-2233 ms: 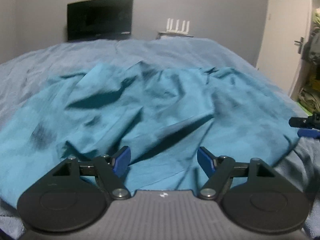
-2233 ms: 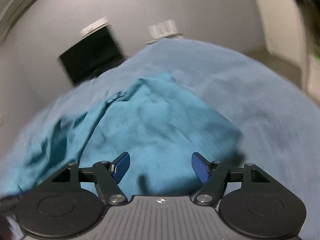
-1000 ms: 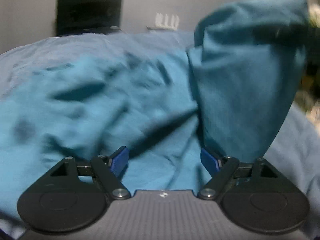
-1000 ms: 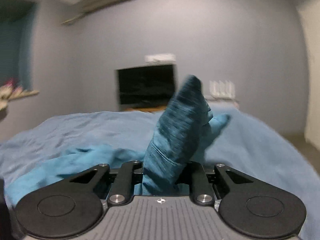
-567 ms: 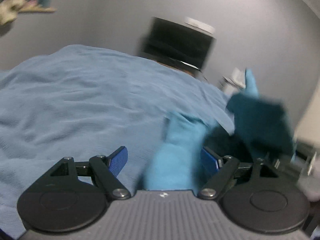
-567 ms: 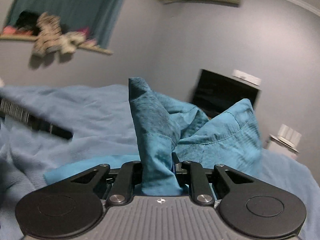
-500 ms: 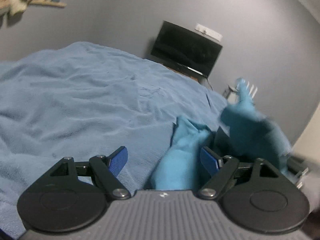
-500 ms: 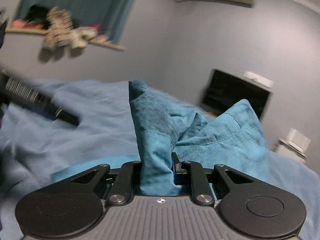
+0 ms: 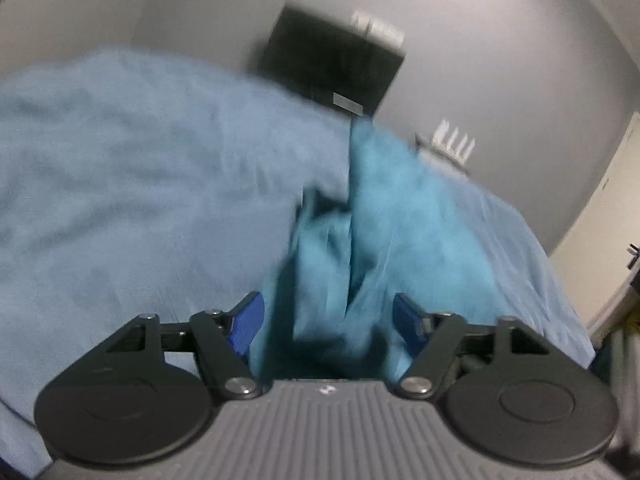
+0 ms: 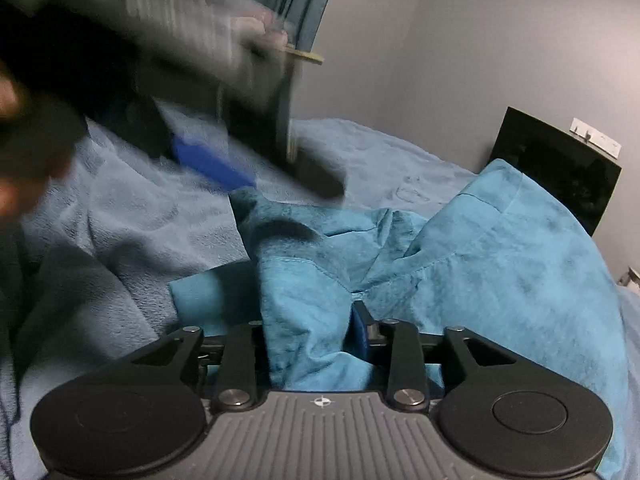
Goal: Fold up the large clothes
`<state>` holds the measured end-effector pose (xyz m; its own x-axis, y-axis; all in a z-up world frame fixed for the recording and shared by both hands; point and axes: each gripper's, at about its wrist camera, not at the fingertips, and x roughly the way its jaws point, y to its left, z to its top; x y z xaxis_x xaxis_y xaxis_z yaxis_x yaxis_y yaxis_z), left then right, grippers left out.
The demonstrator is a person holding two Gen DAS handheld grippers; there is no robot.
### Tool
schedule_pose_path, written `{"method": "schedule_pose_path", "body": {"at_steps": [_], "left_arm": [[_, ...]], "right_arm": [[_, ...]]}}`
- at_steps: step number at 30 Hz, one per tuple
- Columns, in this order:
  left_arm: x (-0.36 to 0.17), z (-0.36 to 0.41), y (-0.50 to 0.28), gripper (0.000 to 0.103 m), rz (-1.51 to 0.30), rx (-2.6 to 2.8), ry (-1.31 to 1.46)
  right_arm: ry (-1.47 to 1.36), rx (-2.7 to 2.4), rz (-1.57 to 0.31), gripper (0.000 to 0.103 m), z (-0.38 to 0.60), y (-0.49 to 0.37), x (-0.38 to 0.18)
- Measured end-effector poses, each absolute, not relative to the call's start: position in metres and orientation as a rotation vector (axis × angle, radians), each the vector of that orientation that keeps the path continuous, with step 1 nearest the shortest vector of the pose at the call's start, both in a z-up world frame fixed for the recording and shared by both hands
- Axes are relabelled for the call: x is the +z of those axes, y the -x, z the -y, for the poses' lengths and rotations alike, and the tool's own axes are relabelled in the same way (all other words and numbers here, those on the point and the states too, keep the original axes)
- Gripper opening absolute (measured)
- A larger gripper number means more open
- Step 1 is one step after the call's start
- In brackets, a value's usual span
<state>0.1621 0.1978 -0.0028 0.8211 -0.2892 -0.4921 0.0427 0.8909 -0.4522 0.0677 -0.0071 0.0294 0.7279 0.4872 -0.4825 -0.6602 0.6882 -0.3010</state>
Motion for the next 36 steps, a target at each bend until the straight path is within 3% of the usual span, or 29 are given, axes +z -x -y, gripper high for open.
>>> {"method": "schedule_pose_path", "body": {"at_steps": [1,3,10,19,25,28,32,36], "left_arm": [[-0.013,-0.201,-0.168,0.029,-0.621,-0.203,0.502],[-0.023,-0.206,-0.173,0.023,-0.652,-0.213,0.565],[-0.022,-0.201,-0.167,0.019,-0.690,-0.176,0.494],[-0.017,-0.198,-0.134,0.017,-0.729,-0.160,0.455],[-0.014,-0.204,-0.124,0.016,-0.713,-0.122,0.452],[0.000,-0.198,-0.117,0.022,-0.617,-0.067,0.385],[0.021,-0.169,-0.112,0.056,-0.462,-0.045,0.210],[0.035,-0.145,-0.115,0.058,-0.395,-0.132,0.182]], "right_arm": [[0.483,0.667,-0.379,0.044,0.010,-0.065,0.030],[0.500,0.677,-0.387,0.047,0.003,-0.063,0.031],[0.359,0.713,-0.371,0.057,0.049,-0.024,0.063],[0.034,0.301,-0.466,0.047,0.164,-0.110,0.081],[0.026,0.356,-0.512,0.048,0.151,-0.154,0.060],[0.062,0.374,-0.521,0.048,0.135,-0.170,0.055],[0.071,0.411,-0.497,0.048,0.126,-0.174,0.046],[0.086,0.460,-0.486,0.047,0.126,-0.173,0.048]]}}
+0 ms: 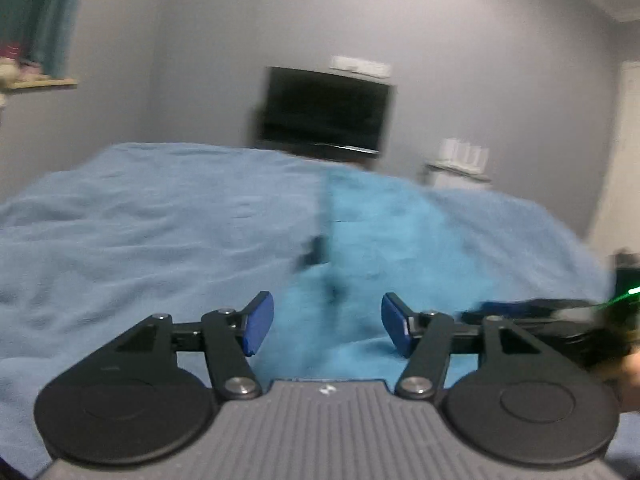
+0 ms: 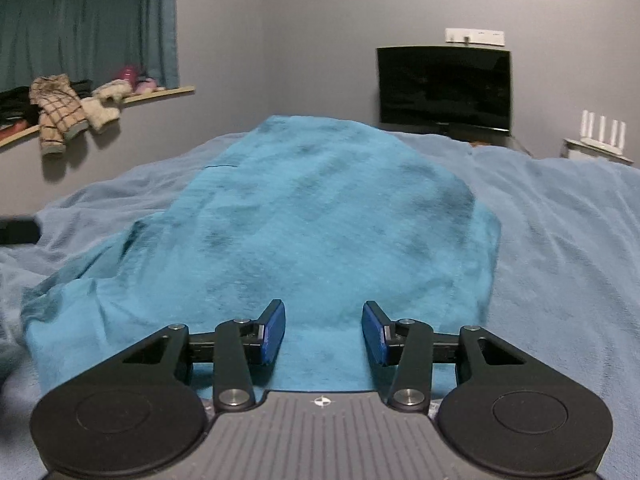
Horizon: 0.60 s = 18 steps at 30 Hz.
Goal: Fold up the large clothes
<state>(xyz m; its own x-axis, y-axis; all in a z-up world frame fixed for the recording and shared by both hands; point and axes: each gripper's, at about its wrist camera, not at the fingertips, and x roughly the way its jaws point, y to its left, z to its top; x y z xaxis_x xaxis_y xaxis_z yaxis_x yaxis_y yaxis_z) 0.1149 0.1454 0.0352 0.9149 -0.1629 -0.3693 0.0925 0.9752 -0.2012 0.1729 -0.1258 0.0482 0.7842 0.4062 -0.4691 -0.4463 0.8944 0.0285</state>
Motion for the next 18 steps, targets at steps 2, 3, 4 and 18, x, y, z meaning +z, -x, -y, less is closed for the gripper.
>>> {"method": "schedule_pose_path", "body": {"at_steps": [2,3,4,18], "left_arm": [[0.030,-0.136,-0.130,0.058,-0.471,-0.249,0.240],[0.025,-0.132,-0.135,0.058,-0.499,-0.257,0.248],[0.018,-0.127,-0.142,0.058,-0.539,-0.242,0.234],[-0.014,-0.127,-0.165,0.057,-0.669,-0.224,0.208]], "right_arm": [[0.098,0.490,-0.483,0.047,0.126,-0.178,0.051],[0.104,0.504,-0.475,0.048,0.127,-0.181,0.053],[0.103,0.513,-0.469,0.048,0.127,-0.185,0.056],[-0.023,0.263,-0.468,0.057,0.144,-0.297,0.090]]}}
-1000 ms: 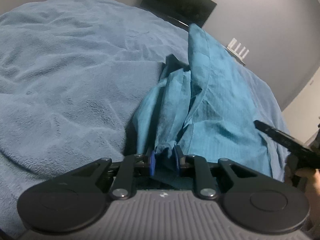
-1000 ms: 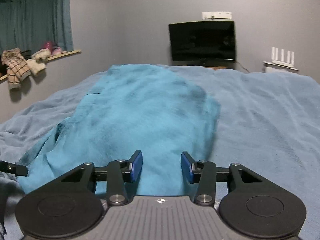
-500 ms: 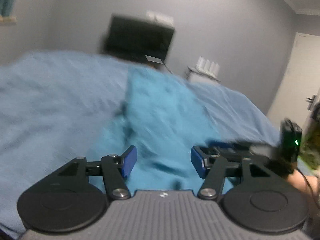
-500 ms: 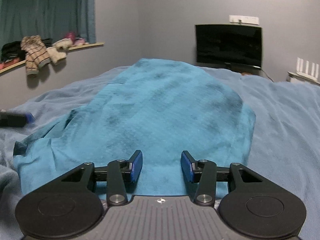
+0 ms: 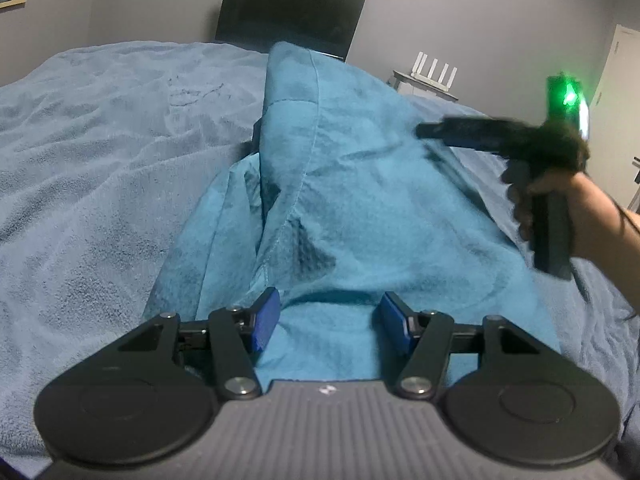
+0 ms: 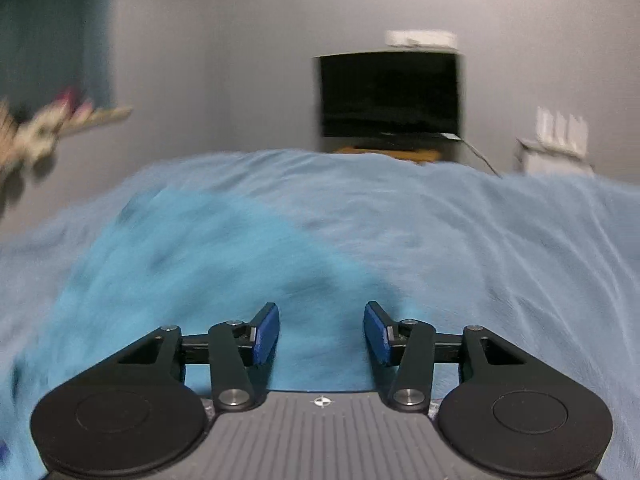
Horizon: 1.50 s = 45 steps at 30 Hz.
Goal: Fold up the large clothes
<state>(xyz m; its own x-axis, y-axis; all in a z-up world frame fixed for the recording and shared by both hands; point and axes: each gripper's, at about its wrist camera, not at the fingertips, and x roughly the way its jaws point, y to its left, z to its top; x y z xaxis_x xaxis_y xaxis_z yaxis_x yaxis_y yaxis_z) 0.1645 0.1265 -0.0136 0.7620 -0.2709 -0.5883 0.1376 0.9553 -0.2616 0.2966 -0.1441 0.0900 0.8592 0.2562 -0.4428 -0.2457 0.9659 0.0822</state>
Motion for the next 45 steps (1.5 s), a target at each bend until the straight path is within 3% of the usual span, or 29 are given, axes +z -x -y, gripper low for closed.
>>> {"method": "schedule_pose_path", "body": {"at_steps": [1,3,10,18,20,22,24,33,37,41,42,44,45], "left_arm": [[-0.014,-0.126,-0.165,0.057,-0.672,-0.224,0.208],[-0.014,-0.129,-0.164,0.057,-0.676,-0.224,0.218],[-0.016,-0.129,-0.165,0.057,-0.681,-0.219,0.223],[-0.028,-0.142,-0.172,0.057,-0.703,-0.212,0.300],[-0.031,-0.144,-0.173,0.057,-0.699,-0.212,0.340],[-0.030,-0.141,-0.173,0.057,-0.700,-0.203,0.354],[-0.028,-0.133,-0.174,0.057,-0.699,-0.214,0.376],[-0.024,-0.045,-0.197,0.057,-0.689,-0.429,0.434],[-0.023,-0.015,-0.196,0.058,-0.686,-0.476,0.318],[-0.021,-0.007,-0.193,0.058,-0.687,-0.490,0.280],[-0.021,-0.008,-0.195,0.058,-0.696,-0.487,0.285],[-0.022,-0.008,-0.197,0.058,-0.701,-0.489,0.299],[-0.022,-0.008,-0.192,0.058,-0.703,-0.491,0.299]], "right_arm": [[-0.076,0.252,-0.482,0.074,0.157,-0.297,0.092],[-0.189,0.256,-0.508,0.094,0.186,-0.295,0.090],[-0.659,0.444,-0.777,0.098,0.259,-0.297,0.028],[-0.828,0.613,-0.871,0.103,0.235,-0.312,-0.013],[-0.843,0.593,-0.821,0.091,0.228,-0.307,-0.010],[-0.812,0.577,-0.787,0.068,0.226,-0.302,0.003],[-0.802,0.591,-0.797,0.062,0.232,-0.304,0.021],[-0.551,0.436,-0.790,0.064,0.327,-0.333,0.118],[-0.441,0.212,-0.841,0.087,0.351,-0.337,0.114],[-0.246,0.041,-0.652,0.090,0.331,-0.319,0.116],[-0.225,0.010,-0.583,0.088,0.327,-0.313,0.121],[-0.161,-0.022,-0.467,0.072,0.316,-0.313,0.128],[-0.137,-0.049,-0.469,0.057,0.312,-0.318,0.128]]}}
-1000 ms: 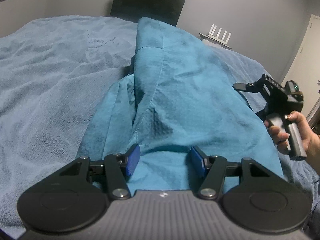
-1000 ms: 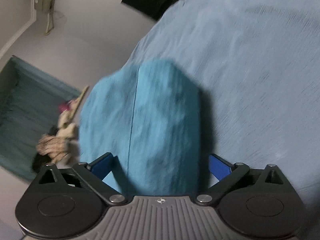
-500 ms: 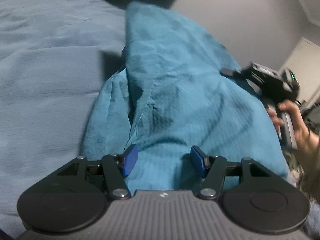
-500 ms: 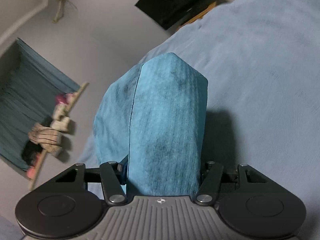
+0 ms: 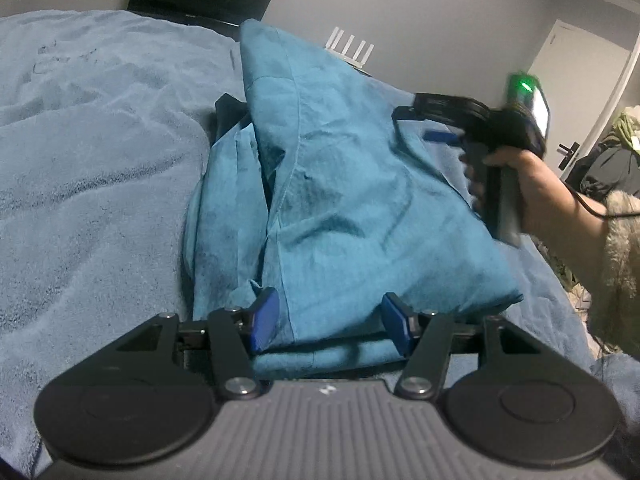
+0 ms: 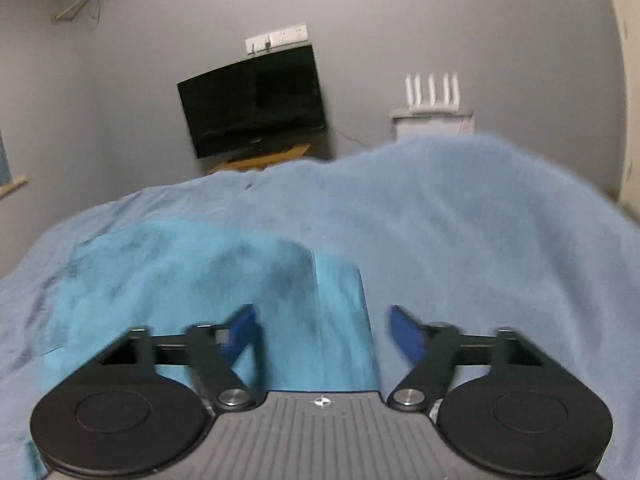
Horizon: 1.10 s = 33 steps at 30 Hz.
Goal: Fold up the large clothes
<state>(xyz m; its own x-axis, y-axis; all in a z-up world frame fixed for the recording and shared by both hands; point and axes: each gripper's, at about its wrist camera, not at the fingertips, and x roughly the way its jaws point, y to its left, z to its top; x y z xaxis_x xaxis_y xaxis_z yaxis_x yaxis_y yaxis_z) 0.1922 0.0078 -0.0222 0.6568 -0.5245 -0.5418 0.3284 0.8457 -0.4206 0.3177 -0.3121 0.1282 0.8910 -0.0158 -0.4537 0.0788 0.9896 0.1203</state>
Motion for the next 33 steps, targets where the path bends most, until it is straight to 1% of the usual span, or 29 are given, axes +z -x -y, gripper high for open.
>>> {"method": "schedule_pose_path", "body": {"at_steps": [1,2,5,7,9,10,12,13,16,17,19,21,25,28,30,32,33], "left_arm": [[-0.022,-0.008,-0.192,0.058,-0.705,-0.491,0.297],[-0.022,-0.007,-0.194,0.058,-0.706,-0.494,0.295],[-0.027,-0.011,-0.191,0.058,-0.707,-0.501,0.294],[-0.029,-0.012,-0.187,0.058,-0.715,-0.496,0.298],[-0.033,-0.010,-0.188,0.058,-0.721,-0.489,0.285],[-0.034,-0.010,-0.187,0.058,-0.718,-0.491,0.286],[-0.034,-0.007,-0.188,0.058,-0.717,-0.491,0.287],[-0.035,-0.006,-0.187,0.058,-0.717,-0.491,0.277],[-0.038,-0.002,-0.186,0.058,-0.713,-0.488,0.246],[-0.038,-0.001,-0.184,0.058,-0.707,-0.485,0.240],[-0.035,-0.004,-0.180,0.058,-0.687,-0.479,0.235],[-0.031,-0.005,-0.177,0.058,-0.663,-0.471,0.239],[-0.031,-0.008,-0.174,0.058,-0.662,-0.433,0.237],[-0.038,-0.005,-0.172,0.058,-0.678,-0.401,0.194],[-0.041,0.000,-0.173,0.058,-0.697,-0.387,0.167],[-0.045,0.004,-0.171,0.058,-0.719,-0.363,0.136],[-0.045,0.005,-0.169,0.058,-0.725,-0.350,0.118]], "right_arm": [[-0.116,-0.073,-0.489,0.048,0.305,-0.327,0.129],[-0.102,-0.078,-0.506,0.047,0.301,-0.337,0.129],[-0.047,-0.096,-0.539,0.047,0.271,-0.359,0.126],[0.042,-0.112,-0.562,0.047,0.240,-0.371,0.119],[0.096,-0.120,-0.565,0.051,0.222,-0.369,0.109],[0.111,-0.113,-0.551,0.051,0.211,-0.370,0.108],[0.130,-0.058,-0.531,0.042,0.179,-0.374,0.102],[0.140,-0.020,-0.537,0.044,0.168,-0.373,0.099],[0.154,0.089,-0.568,0.044,0.154,-0.359,0.099],[0.117,0.127,-0.568,0.046,0.161,-0.352,0.105],[0.011,0.180,-0.563,0.055,0.180,-0.329,0.120],[-0.013,0.193,-0.525,0.057,0.201,-0.294,0.129],[0.018,0.168,-0.493,0.057,0.240,-0.211,0.130],[0.026,0.131,-0.542,0.056,0.262,-0.173,0.103],[-0.052,0.138,-0.579,0.057,0.281,-0.157,0.081],[-0.122,0.109,-0.587,0.072,0.293,-0.140,0.066],[-0.144,0.095,-0.589,0.074,0.296,-0.133,0.062]]}}
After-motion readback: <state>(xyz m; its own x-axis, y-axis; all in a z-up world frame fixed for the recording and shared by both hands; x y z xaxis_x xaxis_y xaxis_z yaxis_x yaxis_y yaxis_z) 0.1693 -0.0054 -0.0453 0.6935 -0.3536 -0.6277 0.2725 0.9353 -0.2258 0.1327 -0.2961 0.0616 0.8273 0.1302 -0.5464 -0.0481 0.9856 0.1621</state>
